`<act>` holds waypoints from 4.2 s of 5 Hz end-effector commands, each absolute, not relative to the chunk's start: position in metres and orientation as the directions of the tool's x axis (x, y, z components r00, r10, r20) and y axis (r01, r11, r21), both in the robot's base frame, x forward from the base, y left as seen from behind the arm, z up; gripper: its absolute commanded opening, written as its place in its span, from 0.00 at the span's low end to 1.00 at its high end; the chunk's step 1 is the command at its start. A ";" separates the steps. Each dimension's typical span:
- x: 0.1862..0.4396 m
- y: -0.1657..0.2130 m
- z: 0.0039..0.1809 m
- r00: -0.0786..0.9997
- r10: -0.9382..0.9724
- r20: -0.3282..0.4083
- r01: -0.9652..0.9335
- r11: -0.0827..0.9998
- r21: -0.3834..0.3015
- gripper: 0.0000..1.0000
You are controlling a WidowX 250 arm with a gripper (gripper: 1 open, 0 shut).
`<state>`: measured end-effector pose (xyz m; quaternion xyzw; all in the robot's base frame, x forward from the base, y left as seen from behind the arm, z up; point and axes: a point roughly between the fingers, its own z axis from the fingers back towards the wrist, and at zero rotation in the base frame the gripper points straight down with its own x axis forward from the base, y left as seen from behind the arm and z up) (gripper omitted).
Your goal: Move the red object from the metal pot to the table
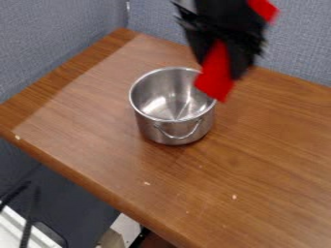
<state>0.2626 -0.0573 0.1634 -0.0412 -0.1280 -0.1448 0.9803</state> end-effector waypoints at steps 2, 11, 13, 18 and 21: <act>0.246 -0.129 0.127 0.898 -0.365 0.245 0.388 0.920 -0.052 0.00; 0.260 -0.115 0.010 0.954 -0.274 0.121 0.274 0.962 0.016 0.00; 0.252 -0.107 0.004 0.965 -0.246 0.093 0.246 0.969 0.013 0.00; 0.232 -0.093 -0.005 0.980 -0.199 0.016 0.199 0.980 0.005 0.00; 0.222 -0.086 -0.005 0.984 -0.172 -0.036 0.173 0.985 0.010 0.00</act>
